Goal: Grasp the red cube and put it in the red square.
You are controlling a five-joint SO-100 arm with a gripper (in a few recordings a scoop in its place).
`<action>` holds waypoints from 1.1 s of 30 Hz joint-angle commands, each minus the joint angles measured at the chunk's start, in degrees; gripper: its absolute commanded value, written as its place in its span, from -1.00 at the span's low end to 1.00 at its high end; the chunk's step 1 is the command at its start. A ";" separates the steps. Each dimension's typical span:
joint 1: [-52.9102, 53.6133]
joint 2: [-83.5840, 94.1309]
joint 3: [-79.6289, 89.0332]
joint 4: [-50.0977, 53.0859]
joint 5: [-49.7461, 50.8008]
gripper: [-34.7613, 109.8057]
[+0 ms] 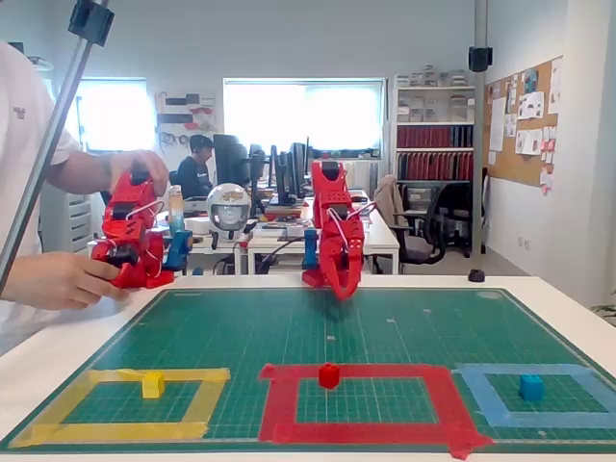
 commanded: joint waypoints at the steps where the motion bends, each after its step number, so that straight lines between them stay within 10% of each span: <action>1: 1.05 10.63 1.32 14.41 0.00 -0.54; 18: 7.91 34.98 1.49 62.31 -0.88 -0.54; 33: 8.70 42.19 1.49 66.27 -0.88 -0.54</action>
